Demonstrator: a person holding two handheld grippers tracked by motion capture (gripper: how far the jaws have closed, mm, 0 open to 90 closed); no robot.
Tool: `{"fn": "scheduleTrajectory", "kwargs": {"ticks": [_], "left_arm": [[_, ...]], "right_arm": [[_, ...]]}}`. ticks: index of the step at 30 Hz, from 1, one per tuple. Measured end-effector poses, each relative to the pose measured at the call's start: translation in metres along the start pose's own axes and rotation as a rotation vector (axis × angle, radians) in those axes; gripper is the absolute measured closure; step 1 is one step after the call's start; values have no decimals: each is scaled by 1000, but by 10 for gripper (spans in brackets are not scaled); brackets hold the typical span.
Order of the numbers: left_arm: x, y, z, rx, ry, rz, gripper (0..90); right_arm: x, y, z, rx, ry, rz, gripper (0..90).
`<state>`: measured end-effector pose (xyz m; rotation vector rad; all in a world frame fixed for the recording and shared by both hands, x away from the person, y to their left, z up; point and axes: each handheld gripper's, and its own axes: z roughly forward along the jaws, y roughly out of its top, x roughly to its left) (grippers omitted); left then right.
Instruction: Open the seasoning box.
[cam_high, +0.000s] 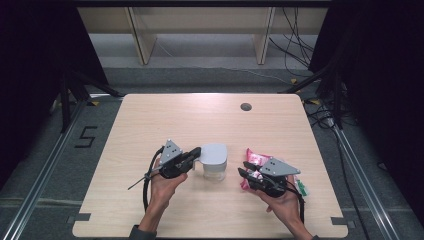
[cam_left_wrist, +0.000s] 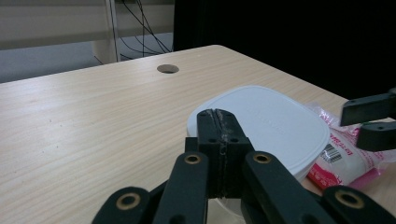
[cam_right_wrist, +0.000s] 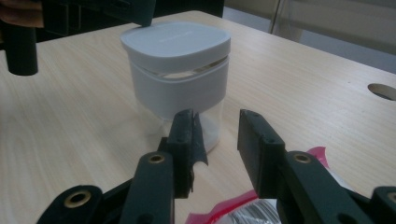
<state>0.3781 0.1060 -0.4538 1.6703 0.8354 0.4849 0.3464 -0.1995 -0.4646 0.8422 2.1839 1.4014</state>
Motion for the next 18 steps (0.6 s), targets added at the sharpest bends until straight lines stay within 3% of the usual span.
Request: {"fn": "scheduleTrajectory", "kwargs": {"ticks": [1,2,3,7,9,10,11,18], "left_arm": [[0,0,0,1,0,17,886],[0,1,0,2,-1,20,886],[0,1,0,1,-2,17,887],[0,-1,0,-7,-6,-7,888],[2,-1,0,-8,-11,-6,889],[1,-1,0,-8,-7,-28,889],[1,-1,-1,-4,1,-29,889],[1,-1,-1,2,4,-18,889]], "right_arm": [[-2,0,4,-14,6,-17,730],[-1,1,7,-4,18,3,767],[-3,4,13,-9,26,-28,796],[-4,9,19,-14,37,-37,871],[-3,11,20,-12,33,-45,879],[-2,12,22,-19,57,-46,882],[-1,13,23,-21,34,-46,882],[-1,14,31,-9,46,-34,899]]}}
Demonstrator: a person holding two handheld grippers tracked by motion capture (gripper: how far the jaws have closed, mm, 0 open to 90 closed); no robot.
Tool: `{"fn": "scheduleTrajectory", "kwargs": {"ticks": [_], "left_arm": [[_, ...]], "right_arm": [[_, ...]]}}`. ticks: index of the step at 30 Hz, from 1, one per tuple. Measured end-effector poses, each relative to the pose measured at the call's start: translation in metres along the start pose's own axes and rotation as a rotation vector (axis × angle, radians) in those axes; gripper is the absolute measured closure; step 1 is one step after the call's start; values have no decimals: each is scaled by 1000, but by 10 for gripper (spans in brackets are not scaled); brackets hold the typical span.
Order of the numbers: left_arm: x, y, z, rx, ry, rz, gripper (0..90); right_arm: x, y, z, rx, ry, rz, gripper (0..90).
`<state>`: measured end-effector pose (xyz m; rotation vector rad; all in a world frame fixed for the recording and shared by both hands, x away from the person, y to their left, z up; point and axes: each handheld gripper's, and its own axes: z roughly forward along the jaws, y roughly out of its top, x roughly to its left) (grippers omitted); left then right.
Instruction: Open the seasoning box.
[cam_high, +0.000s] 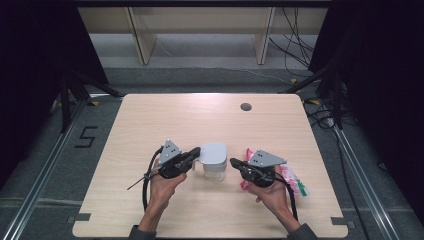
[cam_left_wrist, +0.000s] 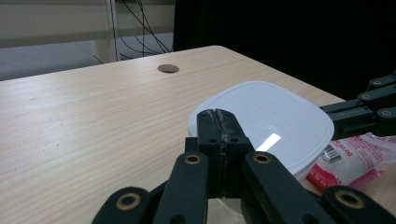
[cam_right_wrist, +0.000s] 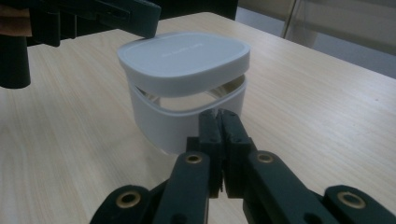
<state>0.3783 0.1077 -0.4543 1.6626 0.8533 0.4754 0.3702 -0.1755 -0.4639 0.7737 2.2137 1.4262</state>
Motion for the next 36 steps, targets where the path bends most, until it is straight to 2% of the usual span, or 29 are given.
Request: {"fn": "scheduleTrajectory", "kwargs": {"ticks": [5,6,7,8,9,11,16,18,19,22,23,24,26,27,28,29,30,32,33,34,36], "left_arm": [[2,0,-1,2,-6,6,889],[2,0,-1,1,-7,3,889],[2,-1,-1,0,-7,-15,889],[2,-1,-1,0,-3,-13,888],[2,0,-1,4,2,0,888],[2,-1,-1,4,0,-7,889],[2,0,-1,4,-4,-2,887],[2,-1,-1,4,-4,-8,886],[4,0,-2,7,-5,2,885],[6,-1,-4,3,-8,-21,864],[6,0,-5,-5,-14,-36,841],[8,2,-7,-6,-19,-25,811],[10,6,-13,-3,-26,-12,694],[11,7,-15,6,-25,-8,654],[13,10,-19,19,-19,18,654],[12,10,-21,31,-7,13,611],[12,10,-24,49,5,44,571],[9,7,-27,73,1,55,520],[8,5,-28,84,2,74,491],[8,3,-29,97,2,96,462],[5,-1,-32,113,9,112,424]], "right_arm": [[2,2,3,6,7,-15,900],[3,3,4,5,26,-14,900],[4,4,4,12,26,-9,900],[5,4,4,16,34,3,900],[6,5,5,18,38,-8,900],[7,6,6,-4,21,-28,900],[9,10,4,6,26,-39,900],[10,11,3,13,30,-25,900],[11,11,3,16,30,-16,900],[12,14,3,-6,23,-21,900],[11,15,4,-16,27,-31,900],[11,16,4,-12,34,-46,900],[12,18,4,-24,32,-38,900],[14,18,3,-15,33,-7,900],[14,18,3,-15,33,-7,900],[11,19,3,-27,44,-33,899],[12,19,5,-42,36,-33,897],[11,21,5,-29,44,-38,898],[11,22,7,-43,28,-32,898],[12,23,7,-43,33,-29,897],[15,25,6,-19,45,-11,897]]}}
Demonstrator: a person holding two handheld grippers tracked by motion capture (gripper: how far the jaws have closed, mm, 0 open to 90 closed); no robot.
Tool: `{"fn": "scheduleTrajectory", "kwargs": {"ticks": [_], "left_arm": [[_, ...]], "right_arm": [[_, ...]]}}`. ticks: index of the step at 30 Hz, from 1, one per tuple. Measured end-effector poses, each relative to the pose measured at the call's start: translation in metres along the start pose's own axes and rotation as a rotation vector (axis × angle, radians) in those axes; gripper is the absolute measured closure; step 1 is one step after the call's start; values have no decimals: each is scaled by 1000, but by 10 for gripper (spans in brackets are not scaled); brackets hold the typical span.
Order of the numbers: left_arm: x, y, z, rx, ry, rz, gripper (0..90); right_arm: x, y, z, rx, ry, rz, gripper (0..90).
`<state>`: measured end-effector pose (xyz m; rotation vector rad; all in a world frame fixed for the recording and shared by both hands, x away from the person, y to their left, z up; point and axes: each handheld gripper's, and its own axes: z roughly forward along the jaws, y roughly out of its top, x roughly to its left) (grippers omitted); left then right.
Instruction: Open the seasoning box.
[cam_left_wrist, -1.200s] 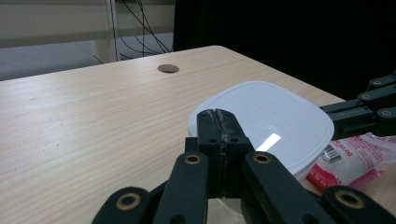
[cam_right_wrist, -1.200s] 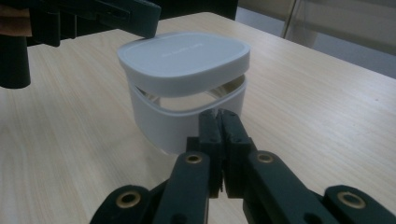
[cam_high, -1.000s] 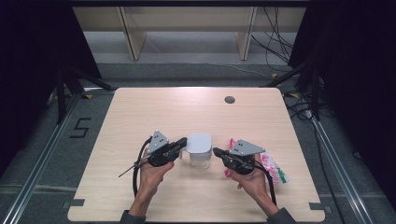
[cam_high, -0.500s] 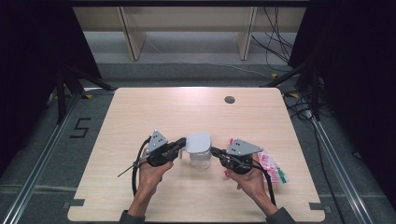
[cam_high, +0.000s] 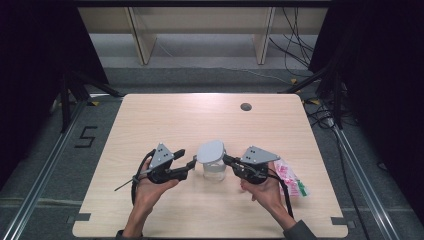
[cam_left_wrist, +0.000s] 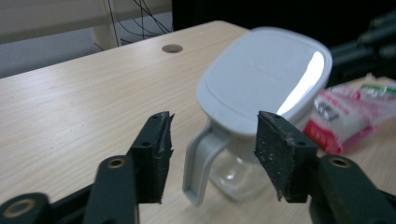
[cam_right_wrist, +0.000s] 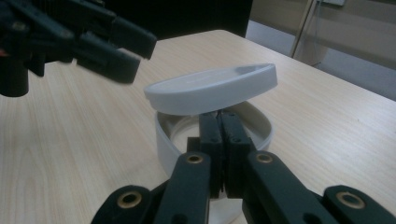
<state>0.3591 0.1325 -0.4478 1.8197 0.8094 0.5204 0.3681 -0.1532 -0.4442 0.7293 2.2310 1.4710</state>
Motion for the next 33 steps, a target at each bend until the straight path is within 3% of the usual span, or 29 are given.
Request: {"fn": "scheduleTrajectory", "kwargs": {"ticks": [2,3,7,8,10,12,14,15,17,18,19,23,24,27,28,29,31,33], "left_arm": [[-2,-7,-3,8,-11,-11,393],[-2,-9,-4,9,-14,-20,370],[-4,-22,-6,39,-8,-24,360],[-7,-28,-7,61,-16,-20,350],[-7,-31,-9,71,-25,-23,328],[-8,-34,-12,82,-3,-22,324],[-8,-38,-15,76,-2,-34,323],[-8,-40,-15,71,-2,-38,322],[-10,-43,-15,66,6,-54,320],[-7,-43,-16,80,-1,-5,318],[-10,-45,-15,83,-3,-47,316],[-8,-48,-15,102,-3,-51,306],[-8,-48,-16,104,-6,-51,304],[-6,-47,-18,84,-4,-61,301],[-6,-47,-19,89,3,-60,301],[-6,-47,-19,91,2,-62,298],[-6,-47,-19,90,-1,-71,296],[-7,-47,-19,88,7,-73,293]], "right_arm": [[1,2,2,-12,10,-10,897],[1,4,4,-30,-4,-38,896],[4,6,6,-11,3,-15,896],[4,9,10,-30,9,-38,893],[8,11,12,-19,8,-22,893],[9,13,14,-33,10,-45,893],[12,15,17,-33,33,-18,894],[13,17,17,-41,5,-35,893],[15,21,20,-45,17,-64,894],[17,22,23,-59,20,-59,893],[18,23,25,-62,13,-60,894],[25,27,32,-56,41,-67,894],[25,28,32,-65,27,-90,894],[25,27,28,-49,29,-71,893],[21,27,25,-49,32,-83,893],[19,28,23,-58,30,-56,893],[14,28,19,-84,34,-47,894],[9,27,12,-76,20,-51,893]]}}
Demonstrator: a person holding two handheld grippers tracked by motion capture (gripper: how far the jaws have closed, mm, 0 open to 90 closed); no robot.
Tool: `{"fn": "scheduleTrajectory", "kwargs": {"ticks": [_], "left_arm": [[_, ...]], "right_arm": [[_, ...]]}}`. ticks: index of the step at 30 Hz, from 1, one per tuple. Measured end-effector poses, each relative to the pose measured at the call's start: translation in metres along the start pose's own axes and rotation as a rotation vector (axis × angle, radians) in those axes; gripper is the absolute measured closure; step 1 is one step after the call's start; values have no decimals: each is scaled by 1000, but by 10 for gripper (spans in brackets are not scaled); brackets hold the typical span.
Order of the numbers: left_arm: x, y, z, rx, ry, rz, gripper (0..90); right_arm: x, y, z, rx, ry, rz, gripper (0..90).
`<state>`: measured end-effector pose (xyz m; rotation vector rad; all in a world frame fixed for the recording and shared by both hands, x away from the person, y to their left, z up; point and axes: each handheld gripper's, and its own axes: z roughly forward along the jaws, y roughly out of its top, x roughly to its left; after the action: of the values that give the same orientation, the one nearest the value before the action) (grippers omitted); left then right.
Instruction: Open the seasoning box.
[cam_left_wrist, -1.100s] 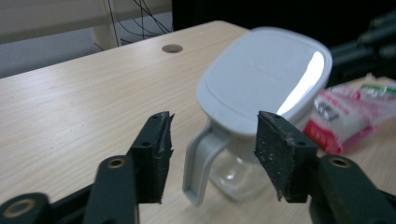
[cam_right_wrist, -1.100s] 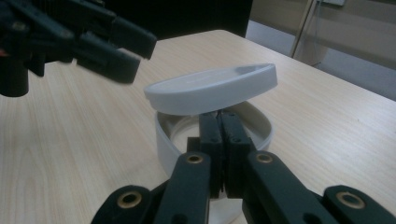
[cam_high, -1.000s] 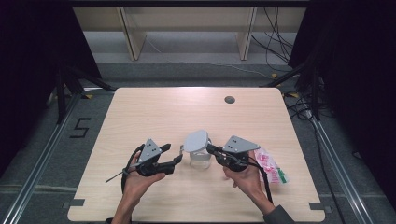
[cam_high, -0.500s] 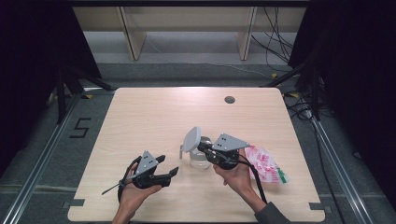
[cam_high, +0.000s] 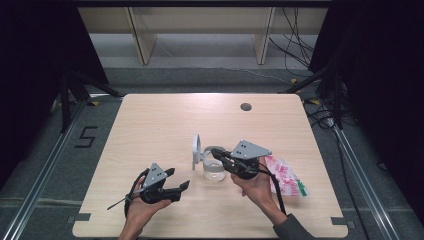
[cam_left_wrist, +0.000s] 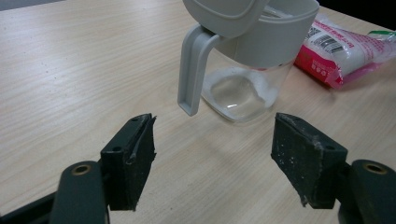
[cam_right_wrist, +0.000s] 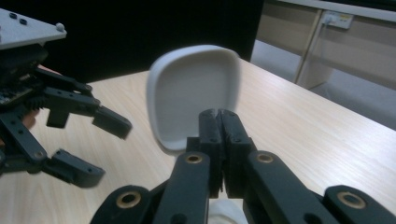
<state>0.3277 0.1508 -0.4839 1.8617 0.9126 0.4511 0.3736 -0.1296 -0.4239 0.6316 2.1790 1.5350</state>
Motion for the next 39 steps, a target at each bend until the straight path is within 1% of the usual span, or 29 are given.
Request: {"fn": "scheduleTrajectory", "kwargs": {"ticks": [1,4,5,6,8,9,10,12,13,14,17,18,19,21,23,25,26,27,28,29,30,31,32,33,34,35,36,38,39], "left_arm": [[0,-1,0,0,-7,1,293],[0,0,1,1,-6,2,291],[1,0,0,13,2,16,289],[-1,0,1,-9,-8,1,286],[-1,-1,0,0,-7,9,284],[-1,0,-1,6,8,19,284],[-1,1,0,-9,4,8,284],[0,0,-1,2,11,21,284],[-1,-1,-1,3,8,15,283],[0,-1,-1,-2,2,11,283],[0,1,-2,-3,14,17,281],[-1,1,-1,-19,3,0,279],[-1,1,-3,1,10,17,278],[-2,1,-2,-3,-11,-5,271],[-1,1,-2,0,-12,12,268],[-2,-1,-1,7,-4,-2,267],[-2,0,-2,19,3,3,266],[0,0,-1,12,-8,27,267],[1,1,-2,14,1,38,267],[-1,0,-2,15,1,7,266],[-1,-1,-2,14,-4,-2,267],[-2,-1,-2,14,3,-6,266],[-1,-1,-2,18,4,2,267],[-1,0,-2,12,0,-6,267],[0,0,-2,13,1,12,267],[-2,-1,-1,12,4,-9,267],[0,-1,-2,21,5,5,267],[-1,-1,-2,18,5,-3,267],[-1,-1,-1,9,4,-9,267]], "right_arm": [[-2,-2,-5,20,-13,5,893],[-13,-11,-17,23,-54,7,893],[-17,-17,-22,45,-67,22,893],[-18,-21,-25,48,-74,30,893],[-23,-31,-30,71,-87,51,893],[-25,-34,-32,78,-87,38,893],[-26,-36,-33,92,-82,41,893],[-24,-40,-34,111,-99,28,887],[-24,-42,-35,120,-110,14,887],[-22,-46,-35,141,-109,27,887],[-20,-55,-35,183,-114,-1,887],[-20,-56,-34,182,-108,-6,887],[-20,-57,-35,191,-107,-5,887],[-20,-59,-37,209,-113,-11,887],[-18,-63,-38,231,-117,-12,887],[-17,-66,-39,243,-111,-14,887],[-17,-67,-39,255,-108,-26,887],[-16,-67,-40,260,-118,-27,888],[-16,-67,-41,264,-121,-30,888],[-16,-68,-42,272,-119,-25,888],[-16,-69,-42,279,-118,-27,888],[-17,-71,-42,284,-113,-33,888],[-17,-72,-43,295,-122,-24,888],[-17,-74,-43,304,-122,-16,888],[-18,-75,-43,318,-120,-25,888],[-19,-76,-43,324,-124,-23,888],[-20,-77,-43,327,-126,-21,888],[-22,-79,-43,344,-130,-16,888],[-24,-81,-42,353,-126,-30,890]]}}
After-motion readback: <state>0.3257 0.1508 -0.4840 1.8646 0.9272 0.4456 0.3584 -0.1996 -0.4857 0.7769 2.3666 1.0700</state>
